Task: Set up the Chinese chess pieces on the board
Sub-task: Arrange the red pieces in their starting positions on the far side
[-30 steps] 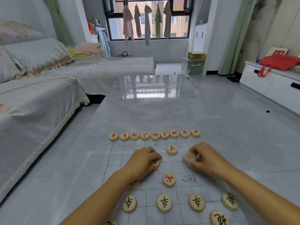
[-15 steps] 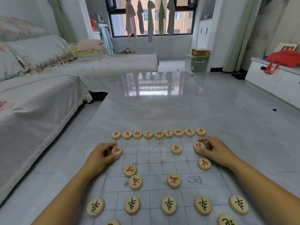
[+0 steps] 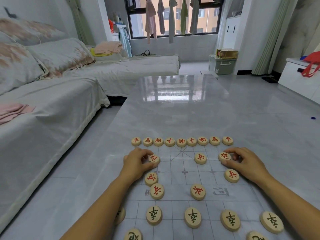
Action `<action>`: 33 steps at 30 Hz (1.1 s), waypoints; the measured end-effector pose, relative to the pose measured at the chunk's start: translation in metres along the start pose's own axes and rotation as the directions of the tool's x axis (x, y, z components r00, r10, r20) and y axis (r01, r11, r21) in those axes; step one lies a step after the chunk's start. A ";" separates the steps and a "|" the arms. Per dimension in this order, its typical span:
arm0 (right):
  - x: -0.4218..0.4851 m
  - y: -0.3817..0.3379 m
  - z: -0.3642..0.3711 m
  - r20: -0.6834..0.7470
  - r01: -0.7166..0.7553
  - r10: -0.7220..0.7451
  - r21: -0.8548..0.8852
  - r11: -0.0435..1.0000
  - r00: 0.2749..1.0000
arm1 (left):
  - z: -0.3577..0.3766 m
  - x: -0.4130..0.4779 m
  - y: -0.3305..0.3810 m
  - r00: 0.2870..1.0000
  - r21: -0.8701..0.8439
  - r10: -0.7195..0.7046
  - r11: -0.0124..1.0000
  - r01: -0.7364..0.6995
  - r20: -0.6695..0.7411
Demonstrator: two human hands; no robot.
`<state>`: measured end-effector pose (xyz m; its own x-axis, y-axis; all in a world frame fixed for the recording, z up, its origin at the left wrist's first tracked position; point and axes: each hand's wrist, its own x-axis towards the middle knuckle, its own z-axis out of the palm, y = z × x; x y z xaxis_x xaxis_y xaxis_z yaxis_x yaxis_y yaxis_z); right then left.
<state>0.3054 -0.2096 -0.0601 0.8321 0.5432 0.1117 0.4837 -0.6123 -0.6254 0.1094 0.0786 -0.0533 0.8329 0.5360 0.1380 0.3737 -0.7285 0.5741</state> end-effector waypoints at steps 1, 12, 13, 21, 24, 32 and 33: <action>0.000 0.000 0.000 0.007 0.006 -0.006 -0.001 1.000 1.000 | 0.002 0.001 0.002 1.000 -0.007 0.006 1.000 -0.006 0.001; -0.002 -0.003 -0.003 0.029 -0.023 0.021 0.055 0.998 0.999 | 0.005 0.004 -0.006 0.998 -0.081 0.057 0.995 -0.056 0.009; -0.003 -0.004 -0.003 0.009 -0.045 0.044 0.136 0.990 0.999 | 0.005 0.004 -0.006 0.998 -0.086 0.054 0.995 -0.053 0.010; -0.008 -0.004 -0.010 -0.134 -0.079 0.171 0.514 0.854 0.976 | 0.002 0.005 -0.006 0.996 -0.169 0.035 0.985 -0.021 0.081; -0.009 -0.004 -0.008 -0.102 -0.070 0.122 0.408 0.910 0.987 | 0.002 0.004 -0.008 0.997 -0.198 0.015 0.980 0.001 0.077; -0.003 -0.002 -0.003 0.034 0.016 -0.015 -0.022 1.000 0.999 | -0.020 0.006 -0.010 0.980 -0.564 -0.195 0.813 0.147 -0.026; -0.002 -0.001 -0.002 0.036 0.017 -0.016 -0.027 1.000 0.999 | -0.027 0.009 -0.015 0.977 -0.518 -0.202 0.844 0.140 -0.065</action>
<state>0.3036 -0.2113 -0.0577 0.8140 0.5733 0.0935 0.5047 -0.6183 -0.6025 0.0997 0.1060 -0.0387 0.7119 0.6986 0.0709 0.2204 -0.3182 0.9220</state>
